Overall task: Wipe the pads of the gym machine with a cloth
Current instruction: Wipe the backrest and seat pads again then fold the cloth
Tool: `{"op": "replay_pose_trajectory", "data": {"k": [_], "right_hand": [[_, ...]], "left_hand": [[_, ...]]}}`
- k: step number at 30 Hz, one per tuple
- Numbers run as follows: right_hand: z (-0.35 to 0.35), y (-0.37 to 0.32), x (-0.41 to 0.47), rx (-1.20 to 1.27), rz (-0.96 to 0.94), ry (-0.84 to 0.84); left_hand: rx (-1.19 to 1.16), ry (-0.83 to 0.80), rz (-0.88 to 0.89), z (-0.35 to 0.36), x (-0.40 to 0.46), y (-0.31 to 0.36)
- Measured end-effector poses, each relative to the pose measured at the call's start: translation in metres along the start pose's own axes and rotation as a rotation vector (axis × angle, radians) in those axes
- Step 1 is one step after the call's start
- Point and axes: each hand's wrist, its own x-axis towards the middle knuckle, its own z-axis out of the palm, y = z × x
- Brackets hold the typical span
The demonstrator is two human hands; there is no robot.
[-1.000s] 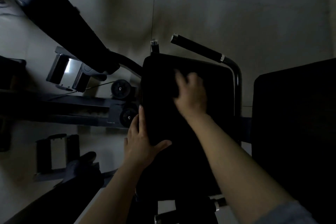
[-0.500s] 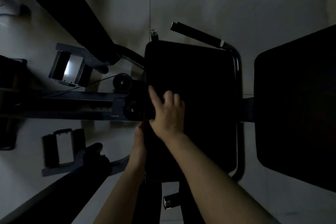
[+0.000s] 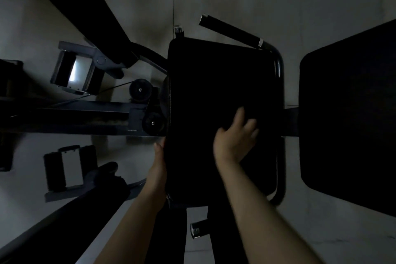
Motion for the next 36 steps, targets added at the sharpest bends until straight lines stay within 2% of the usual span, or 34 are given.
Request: {"op": "replay_pose_trajectory", "data": {"k": [2,4,6,8,9,10,13,16,18,19,20,24,27,29,30,31,34,36], "right_hand": [[0.015,-0.032,-0.042,-0.014,-0.24,0.001],[0.018,-0.053,-0.063,-0.007,-0.472,-0.044],[0.015,-0.046,-0.056,-0.02,-0.757,-0.096],[0.009,-0.018,-0.028,-0.081,-0.963,-0.055],[0.003,0.0,-0.01,-0.09,-0.935,-0.028],[-0.004,0.018,0.007,-0.073,-0.799,-0.024],[-0.023,0.064,0.04,-0.031,-0.233,-0.039],[-0.024,0.075,0.032,-0.003,0.012,0.046],[-0.019,0.061,0.014,0.022,0.14,0.015],[-0.016,0.049,0.001,0.012,0.134,-0.022],[-0.01,0.036,-0.016,-0.013,0.06,-0.039],[0.018,-0.015,-0.086,-0.05,-0.439,-0.025],[0.022,-0.008,-0.105,-0.081,-0.831,-0.093],[0.016,0.019,-0.092,-0.123,-0.994,-0.098],[0.013,0.037,-0.08,-0.127,-0.969,-0.068],[0.007,0.056,-0.066,-0.112,-0.867,-0.038],[-0.015,0.111,-0.026,-0.063,-0.319,0.055],[-0.022,0.126,-0.018,-0.035,-0.028,0.083]], "left_hand": [[-0.046,0.014,0.011,-0.001,-0.004,0.001],[-0.131,0.053,-0.055,-0.001,-0.007,0.002],[-0.167,0.076,-0.126,-0.001,-0.013,0.001],[-0.139,0.052,-0.152,0.002,-0.018,0.002],[-0.12,0.036,-0.156,0.004,-0.02,0.004],[-0.104,0.019,-0.158,0.004,-0.021,0.005],[-0.085,-0.027,-0.166,0.002,-0.022,0.007],[-0.07,-0.047,-0.172,0.0,-0.024,0.005],[-0.067,-0.039,-0.17,-0.004,-0.022,0.002],[-0.068,-0.033,-0.17,-0.004,-0.023,0.002],[-0.071,-0.024,-0.173,-0.005,-0.023,0.002],[-0.139,0.032,-0.255,-0.014,-0.028,-0.001],[-0.142,-0.005,-0.282,-0.019,-0.035,-0.001],[-0.057,-0.03,-0.266,-0.02,-0.04,-0.001],[-0.004,-0.054,-0.249,-0.021,-0.043,0.001],[0.04,-0.093,-0.237,-0.02,-0.044,0.003],[0.122,-0.172,-0.224,-0.017,-0.048,0.007],[0.149,-0.193,-0.221,-0.017,-0.048,0.008]]}}
